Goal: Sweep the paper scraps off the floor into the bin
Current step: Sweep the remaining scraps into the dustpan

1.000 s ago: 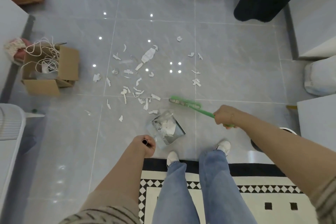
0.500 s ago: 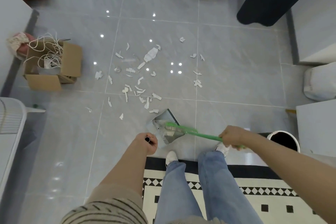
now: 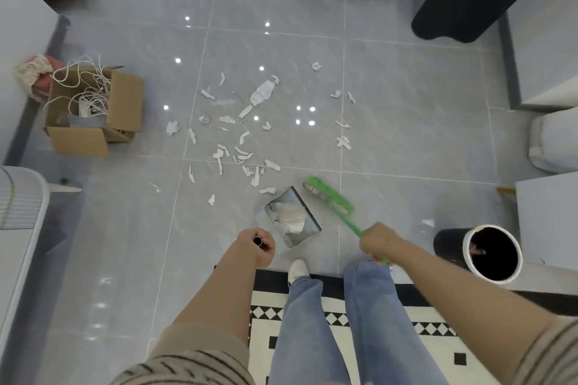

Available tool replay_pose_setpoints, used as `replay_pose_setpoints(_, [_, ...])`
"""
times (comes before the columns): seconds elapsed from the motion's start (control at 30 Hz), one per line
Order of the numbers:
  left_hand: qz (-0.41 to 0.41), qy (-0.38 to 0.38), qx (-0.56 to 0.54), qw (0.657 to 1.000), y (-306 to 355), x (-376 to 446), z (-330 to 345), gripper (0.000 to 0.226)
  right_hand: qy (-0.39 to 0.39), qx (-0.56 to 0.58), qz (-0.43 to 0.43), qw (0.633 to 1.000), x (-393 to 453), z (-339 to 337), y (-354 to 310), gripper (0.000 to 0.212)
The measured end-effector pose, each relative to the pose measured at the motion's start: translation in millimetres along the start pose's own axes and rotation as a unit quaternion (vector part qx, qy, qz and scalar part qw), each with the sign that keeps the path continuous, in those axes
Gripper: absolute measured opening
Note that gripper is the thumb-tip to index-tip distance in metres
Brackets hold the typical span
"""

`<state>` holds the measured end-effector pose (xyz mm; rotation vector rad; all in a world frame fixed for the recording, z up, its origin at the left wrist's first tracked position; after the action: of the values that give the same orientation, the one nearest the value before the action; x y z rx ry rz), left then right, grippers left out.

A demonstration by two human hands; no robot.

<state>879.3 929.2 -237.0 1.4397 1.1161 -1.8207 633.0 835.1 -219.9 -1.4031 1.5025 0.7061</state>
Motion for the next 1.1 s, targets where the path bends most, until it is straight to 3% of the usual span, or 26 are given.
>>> replay_pose_setpoints(0.1, [0.002, -0.002, 0.001, 1.000, -2, -3, 1, 0.037, -0.032, 0.040, -0.003, 0.999, -12, 26, -9, 0.021])
replay_pose_setpoints(0.2, [0.012, 0.003, 0.013, 1.000, 0, -4, 0, 0.039, -0.051, 0.117, 0.020, 0.992, -25, 21, 1, 0.029])
replay_pose_setpoints(0.33, [0.016, 0.012, 0.022, 1.000, 1, -4, -4, 0.039, -0.007, 0.215, 0.041, 0.976, -42, 0, 34, 0.046])
replay_pose_setpoints(0.67, [-0.010, 0.058, 0.205, 0.977, -30, 10, -10, 0.023, 0.085, 0.344, 0.043, 0.934, -100, 11, 54, 0.043])
replay_pose_setpoints(0.77, [-0.013, 0.037, 0.227, 0.973, -51, 13, -1, 0.023, 0.104, 0.351, 0.039, 0.930, -113, 6, 60, 0.037])
replay_pose_setpoints(1.1, [0.041, 0.016, 0.212, 0.976, -99, -27, 26, 0.030, 0.127, 0.469, 0.055, 0.872, -152, 14, 93, 0.031])
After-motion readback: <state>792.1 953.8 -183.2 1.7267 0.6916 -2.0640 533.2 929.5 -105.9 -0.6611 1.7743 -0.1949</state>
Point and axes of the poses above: each hand's wrist, its own x-axis towards the middle knuckle, its own z-axis out of the palm, y = z × x, the point moved 7 cm from there along x, towards the middle knuckle, and after that the axes turned 10 degrees about -z, right-handed, at the moved point
